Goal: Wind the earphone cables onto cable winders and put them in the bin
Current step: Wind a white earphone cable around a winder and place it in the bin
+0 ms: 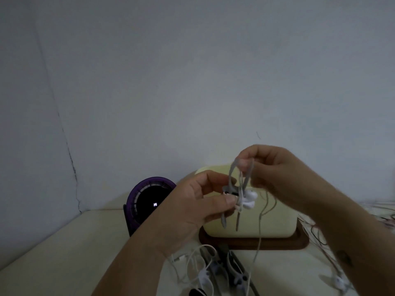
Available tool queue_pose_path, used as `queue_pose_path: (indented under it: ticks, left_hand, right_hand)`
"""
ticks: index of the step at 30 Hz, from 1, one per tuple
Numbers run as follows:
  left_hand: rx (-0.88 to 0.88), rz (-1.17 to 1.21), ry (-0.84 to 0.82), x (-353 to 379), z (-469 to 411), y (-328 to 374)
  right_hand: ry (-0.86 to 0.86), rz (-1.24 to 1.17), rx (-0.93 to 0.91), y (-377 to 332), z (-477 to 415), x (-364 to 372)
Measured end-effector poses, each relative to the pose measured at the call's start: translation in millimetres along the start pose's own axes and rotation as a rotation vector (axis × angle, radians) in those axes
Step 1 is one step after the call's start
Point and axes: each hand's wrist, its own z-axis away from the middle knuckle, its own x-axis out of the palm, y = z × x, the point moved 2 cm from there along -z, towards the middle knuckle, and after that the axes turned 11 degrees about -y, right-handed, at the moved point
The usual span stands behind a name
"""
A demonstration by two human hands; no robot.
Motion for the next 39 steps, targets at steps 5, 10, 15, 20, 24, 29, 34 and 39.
queue_pose_path:
  ticks: [5, 10, 15, 20, 24, 29, 34, 39]
  left_hand:
    - [0.082, 0.36, 0.098, 0, -4, 3]
    - [0.103, 0.483, 0.398, -25, -5, -6]
    - [0.058, 0.46, 0.492, -34, -3, -12]
    - [0.049, 0.186, 0.53, -22, -3, -10]
    - [0.031, -0.054, 0.519, -17, -3, -7]
    - [-0.027, -0.223, 0.406, -15, -5, -8]
    - [-0.11, -0.347, 0.175, -13, 0, -9]
    - [-0.1, -0.32, 0.061, -13, 4, -4]
  right_hand:
    - [-0.034, -0.401, 0.126, 36, -9, 44]
    - [0.014, 0.504, 0.167, 41, -10, 53]
    - [-0.123, 0.815, 0.184, 19, -8, 55]
    - [-0.128, 0.941, 0.115, -9, 0, 51]
    - [-0.027, 0.99, 0.102, -24, 4, 36]
    - [0.059, 0.983, 0.057, -36, 6, 22]
    - [0.038, 0.817, 0.017, -42, 8, 19]
    - [0.03, 0.524, -0.013, -37, 7, 10]
